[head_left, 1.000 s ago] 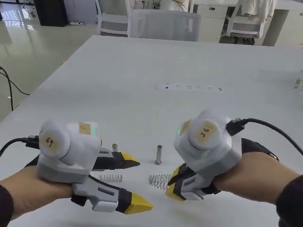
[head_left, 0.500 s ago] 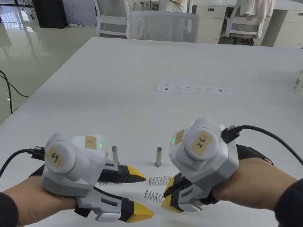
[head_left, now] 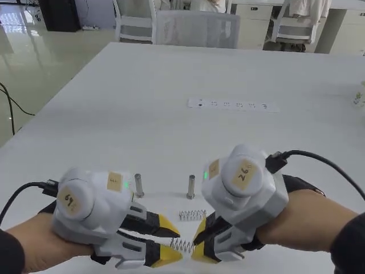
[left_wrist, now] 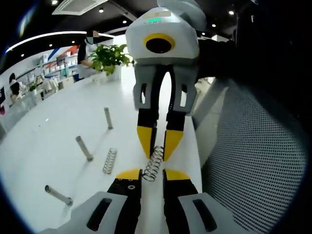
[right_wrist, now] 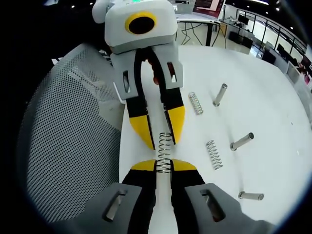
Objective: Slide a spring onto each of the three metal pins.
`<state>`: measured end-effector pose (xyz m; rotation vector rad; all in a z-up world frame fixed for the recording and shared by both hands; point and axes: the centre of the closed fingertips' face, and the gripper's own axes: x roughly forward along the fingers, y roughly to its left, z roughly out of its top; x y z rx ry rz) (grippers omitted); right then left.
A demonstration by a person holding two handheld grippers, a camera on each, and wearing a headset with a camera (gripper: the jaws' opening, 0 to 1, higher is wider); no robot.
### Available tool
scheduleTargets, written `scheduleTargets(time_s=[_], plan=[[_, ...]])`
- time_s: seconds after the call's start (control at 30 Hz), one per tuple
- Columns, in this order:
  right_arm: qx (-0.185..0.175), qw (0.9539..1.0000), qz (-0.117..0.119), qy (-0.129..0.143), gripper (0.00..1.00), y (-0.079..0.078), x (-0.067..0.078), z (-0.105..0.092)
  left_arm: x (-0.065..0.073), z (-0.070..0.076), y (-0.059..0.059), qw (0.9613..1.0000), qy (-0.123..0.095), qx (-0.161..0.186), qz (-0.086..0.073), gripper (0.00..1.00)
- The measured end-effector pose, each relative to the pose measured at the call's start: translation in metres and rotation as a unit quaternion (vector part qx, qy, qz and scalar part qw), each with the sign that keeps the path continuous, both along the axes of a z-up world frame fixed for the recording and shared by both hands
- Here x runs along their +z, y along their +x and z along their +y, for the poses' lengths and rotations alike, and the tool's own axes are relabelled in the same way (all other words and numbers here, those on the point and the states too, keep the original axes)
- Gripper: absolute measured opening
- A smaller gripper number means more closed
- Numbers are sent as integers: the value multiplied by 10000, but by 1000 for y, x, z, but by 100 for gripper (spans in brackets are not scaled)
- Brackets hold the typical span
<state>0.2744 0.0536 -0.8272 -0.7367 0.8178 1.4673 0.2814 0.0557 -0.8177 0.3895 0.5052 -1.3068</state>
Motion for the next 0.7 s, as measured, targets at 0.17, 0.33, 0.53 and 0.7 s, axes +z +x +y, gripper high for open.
scheduleTargets(time_s=[0.17, 0.33, 0.53, 0.7], plan=[[66, 9999, 71, -33, 7, -4, -2, -1, -3, 0, -3, 9998, 129, -131, -76, 4], [76, 9999, 105, -9, 7, -5, -1, 0, -6, 1, -3, 9995, 218, -198, -134, 3], [38, 9999, 110, 64, 7, -4, 4, 1, -6, 2, -3, 9993, 251, -220, -185, 3], [-10, 9997, 134, 200, 8, -4, 10, 4, -8, 3, -4, 9989, 327, -255, -236, 2]])
